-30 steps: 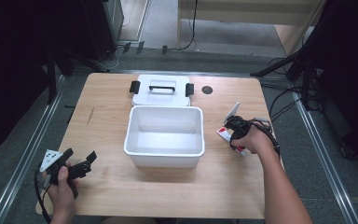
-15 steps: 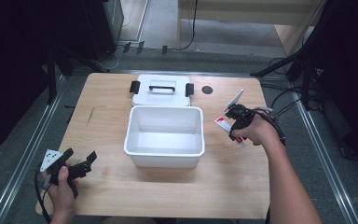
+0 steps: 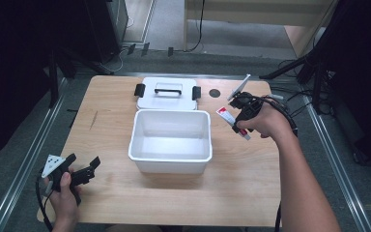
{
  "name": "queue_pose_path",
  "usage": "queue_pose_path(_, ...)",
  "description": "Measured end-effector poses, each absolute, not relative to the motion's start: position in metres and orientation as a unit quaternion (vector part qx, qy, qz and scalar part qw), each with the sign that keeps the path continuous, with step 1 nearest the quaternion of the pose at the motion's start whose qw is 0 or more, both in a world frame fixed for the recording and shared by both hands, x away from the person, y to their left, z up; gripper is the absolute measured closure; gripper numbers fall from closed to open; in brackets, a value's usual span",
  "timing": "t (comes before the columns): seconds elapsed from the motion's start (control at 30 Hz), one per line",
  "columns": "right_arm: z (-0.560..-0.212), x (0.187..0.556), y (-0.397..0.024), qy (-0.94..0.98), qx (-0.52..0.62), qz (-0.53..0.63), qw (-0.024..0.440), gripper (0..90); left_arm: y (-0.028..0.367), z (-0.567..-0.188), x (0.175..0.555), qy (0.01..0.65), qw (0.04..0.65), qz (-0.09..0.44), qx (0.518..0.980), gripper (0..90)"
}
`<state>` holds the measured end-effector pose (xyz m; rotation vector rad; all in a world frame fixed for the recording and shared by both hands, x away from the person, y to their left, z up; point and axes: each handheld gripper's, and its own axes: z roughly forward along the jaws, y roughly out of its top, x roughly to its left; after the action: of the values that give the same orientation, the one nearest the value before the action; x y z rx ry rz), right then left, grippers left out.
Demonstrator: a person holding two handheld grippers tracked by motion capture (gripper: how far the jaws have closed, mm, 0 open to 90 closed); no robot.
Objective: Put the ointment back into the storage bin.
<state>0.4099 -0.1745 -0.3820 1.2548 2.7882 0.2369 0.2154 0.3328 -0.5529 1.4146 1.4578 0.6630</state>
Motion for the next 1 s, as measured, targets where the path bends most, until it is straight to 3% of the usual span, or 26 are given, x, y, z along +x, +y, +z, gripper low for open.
queue_pose_path(0.37, -0.360, 0.407, -0.142, 0.920, 0.379, 0.088, 0.039, 71.9, 0.332, -0.553, 0.216, 0.596, 0.483, 0.274, 0.581, 0.0)
queue_pose_path(1.0, -0.355, 0.404, -0.093, 0.947, 0.304, 0.098, 0.026, 71.9, 0.333, -0.553, 0.215, 0.596, 0.483, 0.271, 0.582, 0.0)
